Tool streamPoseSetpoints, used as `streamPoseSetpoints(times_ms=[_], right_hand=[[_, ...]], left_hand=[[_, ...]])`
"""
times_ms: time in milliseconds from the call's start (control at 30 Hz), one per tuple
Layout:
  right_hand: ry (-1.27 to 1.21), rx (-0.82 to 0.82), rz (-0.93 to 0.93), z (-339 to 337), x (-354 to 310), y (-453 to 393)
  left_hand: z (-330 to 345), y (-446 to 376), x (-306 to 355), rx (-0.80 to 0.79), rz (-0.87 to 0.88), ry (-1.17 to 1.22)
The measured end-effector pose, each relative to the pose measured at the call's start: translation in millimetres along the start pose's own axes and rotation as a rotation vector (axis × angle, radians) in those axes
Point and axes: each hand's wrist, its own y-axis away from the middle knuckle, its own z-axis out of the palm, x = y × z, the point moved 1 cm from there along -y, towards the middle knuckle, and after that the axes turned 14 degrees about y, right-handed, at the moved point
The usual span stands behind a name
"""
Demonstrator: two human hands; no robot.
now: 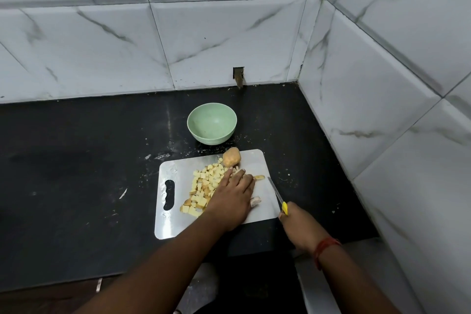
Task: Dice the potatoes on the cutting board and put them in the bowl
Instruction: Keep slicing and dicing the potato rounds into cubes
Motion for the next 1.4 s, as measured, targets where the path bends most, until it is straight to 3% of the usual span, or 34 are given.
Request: streamPoseSetpoints(times_ms=[333, 567, 767, 1100, 1400], right_hand=[[0.138, -0.013, 0.048, -4.0, -37.2, -20.6], [0.238, -0.054, 0.008, 23.3, -15.8, -13.1], [0.186, 0.029, -0.015, 2.5, -27.6, -9.6], [0.242, -0.074, -0.045, 16.6, -23.3, -16.0], [0.202, 0.004, -0.009, 4.9, -24.9, -6.2]], left_hand=[[3.1, 0.0, -3.5, -0.003, -0.02, 0.064], [4.6, -1.2, -2.7, -0.005, -0.03, 0.087], [6.0, 0.1, -4.6, -0.01, -0.035, 0.091], [10.0, -0.9, -5.4, 0.009, -0.031, 0.067], [14.3, 7.4, -8.2, 0.071, -0.007, 0.113]])
